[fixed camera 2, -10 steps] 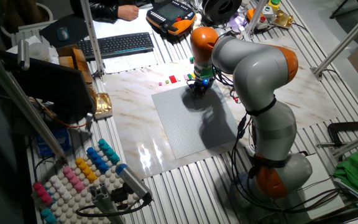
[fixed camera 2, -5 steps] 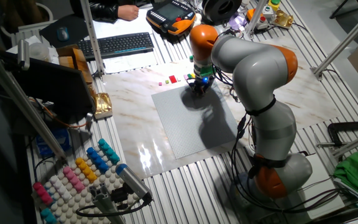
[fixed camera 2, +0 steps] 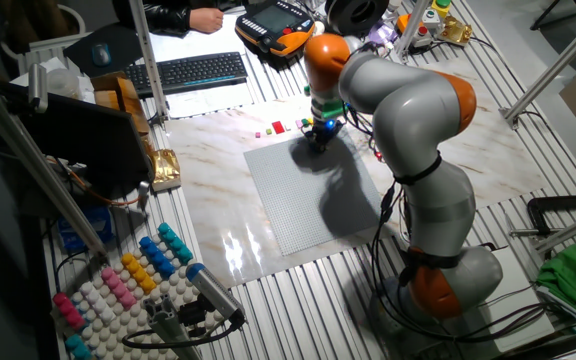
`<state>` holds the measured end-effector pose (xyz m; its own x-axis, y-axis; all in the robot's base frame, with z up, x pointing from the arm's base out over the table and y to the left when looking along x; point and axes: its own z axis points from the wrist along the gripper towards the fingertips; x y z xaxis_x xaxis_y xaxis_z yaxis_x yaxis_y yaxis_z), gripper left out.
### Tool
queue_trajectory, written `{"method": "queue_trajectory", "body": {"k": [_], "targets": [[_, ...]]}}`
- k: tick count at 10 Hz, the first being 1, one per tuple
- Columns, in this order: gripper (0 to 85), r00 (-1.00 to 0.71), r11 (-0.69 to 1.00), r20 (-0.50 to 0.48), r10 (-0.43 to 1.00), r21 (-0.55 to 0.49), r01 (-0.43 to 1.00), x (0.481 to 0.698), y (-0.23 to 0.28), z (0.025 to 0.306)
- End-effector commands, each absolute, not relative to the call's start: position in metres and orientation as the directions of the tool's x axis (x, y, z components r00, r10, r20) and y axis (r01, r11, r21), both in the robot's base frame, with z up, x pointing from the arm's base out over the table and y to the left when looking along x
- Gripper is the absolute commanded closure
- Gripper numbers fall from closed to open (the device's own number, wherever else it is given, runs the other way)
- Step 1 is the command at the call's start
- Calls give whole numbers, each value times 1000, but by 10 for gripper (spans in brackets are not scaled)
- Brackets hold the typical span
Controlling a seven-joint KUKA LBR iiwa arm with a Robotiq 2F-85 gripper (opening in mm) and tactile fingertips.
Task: Build with small Lego blocks
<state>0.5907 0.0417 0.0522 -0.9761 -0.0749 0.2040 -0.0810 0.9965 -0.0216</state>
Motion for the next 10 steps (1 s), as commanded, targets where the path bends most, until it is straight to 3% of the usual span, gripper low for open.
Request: {"method": "queue_trajectory", "body": {"k": [1, 10], "targets": [[843, -976, 997, 203, -76, -17, -82, 592, 42, 52], [843, -990, 1000, 142, -2, -9, -4, 595, 48, 39]]}}
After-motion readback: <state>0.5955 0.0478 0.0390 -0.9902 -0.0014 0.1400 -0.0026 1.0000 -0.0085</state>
